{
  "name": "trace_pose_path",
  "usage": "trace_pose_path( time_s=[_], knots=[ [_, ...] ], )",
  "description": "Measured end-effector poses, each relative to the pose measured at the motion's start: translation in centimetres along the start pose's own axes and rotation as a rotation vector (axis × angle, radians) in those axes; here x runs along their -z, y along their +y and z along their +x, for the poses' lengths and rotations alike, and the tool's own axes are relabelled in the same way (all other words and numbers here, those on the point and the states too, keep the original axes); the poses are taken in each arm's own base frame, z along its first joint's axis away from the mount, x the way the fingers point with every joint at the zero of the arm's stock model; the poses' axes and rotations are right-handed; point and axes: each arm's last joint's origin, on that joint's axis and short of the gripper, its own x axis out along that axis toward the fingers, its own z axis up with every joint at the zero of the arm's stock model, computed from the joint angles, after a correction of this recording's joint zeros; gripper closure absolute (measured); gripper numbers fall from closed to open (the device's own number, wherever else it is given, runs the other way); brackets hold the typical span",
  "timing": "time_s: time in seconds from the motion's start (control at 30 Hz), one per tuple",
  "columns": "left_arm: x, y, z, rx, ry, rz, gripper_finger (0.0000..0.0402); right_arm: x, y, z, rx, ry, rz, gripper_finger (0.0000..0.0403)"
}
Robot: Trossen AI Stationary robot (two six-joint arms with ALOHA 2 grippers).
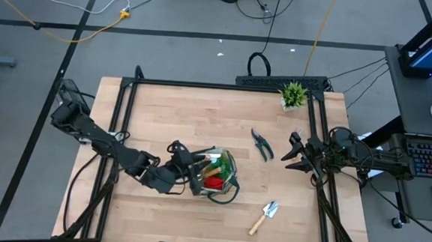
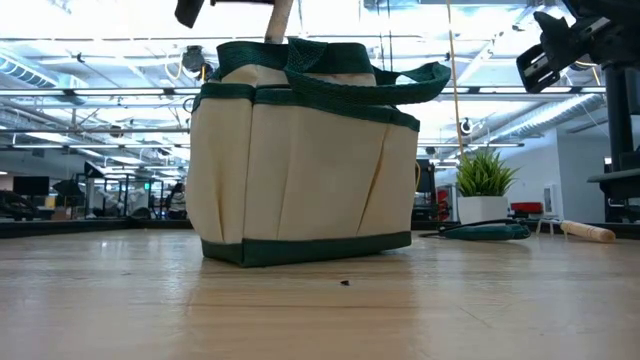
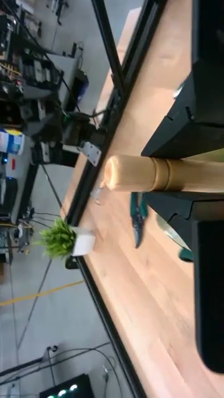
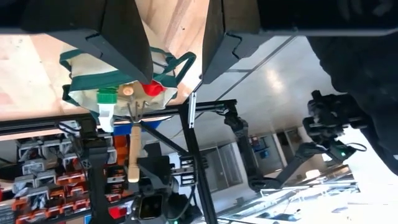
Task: Pick & Place Garden tools in Gardening bag
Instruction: Put the left brown hand rake into the gardening bag, then put the brown hand rake into the gardening bag
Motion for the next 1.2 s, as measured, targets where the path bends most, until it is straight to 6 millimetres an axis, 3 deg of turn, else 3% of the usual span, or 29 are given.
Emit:
trace_pose_path(
  time_s=[0.37, 0.87, 1.2],
  knots=[
    [2.6, 1.6, 0.7, -0.01, 0.015, -0.061, 0.0332, 0.0, 0.0, 0.0, 0.001, -0.001, 0.019, 0.0273],
    [3.4, 1.2, 0.3, 0.101, 0.081, -0.029, 0.0331, 0.0, 0.0, 0.0, 0.003, -0.001, 0.019, 0.0273],
    [3.8, 1.3, 0.3, 0.117, 0.127, -0.023, 0.0218, -0.1, 0.0, 0.0, 0.001, -0.007, 0.015, 0.0273]
  ],
)
